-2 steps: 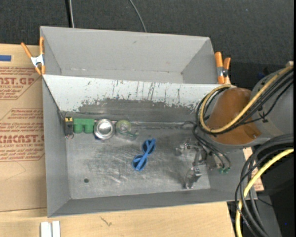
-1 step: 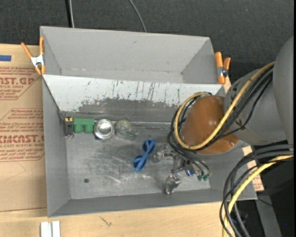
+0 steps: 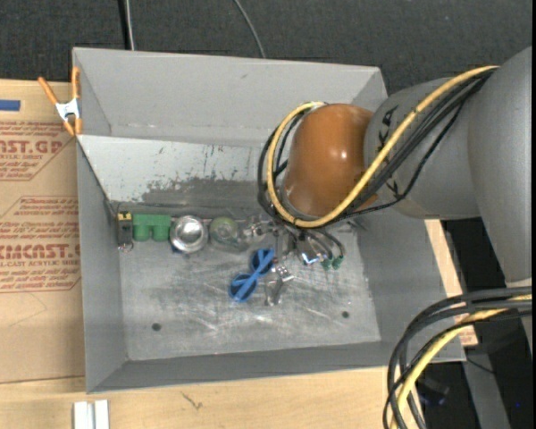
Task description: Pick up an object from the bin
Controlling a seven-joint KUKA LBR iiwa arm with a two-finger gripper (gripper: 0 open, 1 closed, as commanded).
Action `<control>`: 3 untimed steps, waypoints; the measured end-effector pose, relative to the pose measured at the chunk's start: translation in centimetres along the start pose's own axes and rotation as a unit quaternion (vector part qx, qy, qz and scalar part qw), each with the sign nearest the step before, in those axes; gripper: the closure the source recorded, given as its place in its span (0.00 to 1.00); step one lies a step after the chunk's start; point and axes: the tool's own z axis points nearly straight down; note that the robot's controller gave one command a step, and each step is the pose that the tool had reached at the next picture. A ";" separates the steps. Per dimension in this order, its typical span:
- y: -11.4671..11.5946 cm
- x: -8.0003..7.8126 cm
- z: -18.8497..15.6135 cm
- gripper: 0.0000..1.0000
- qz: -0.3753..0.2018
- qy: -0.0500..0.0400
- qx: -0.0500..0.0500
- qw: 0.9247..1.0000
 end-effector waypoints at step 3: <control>-1.7 -0.3 -6.4 1.00 0.130 0.000 0.002 0.992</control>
Offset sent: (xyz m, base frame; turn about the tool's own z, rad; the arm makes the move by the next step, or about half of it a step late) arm 0.0093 -0.0274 -0.0474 0.2777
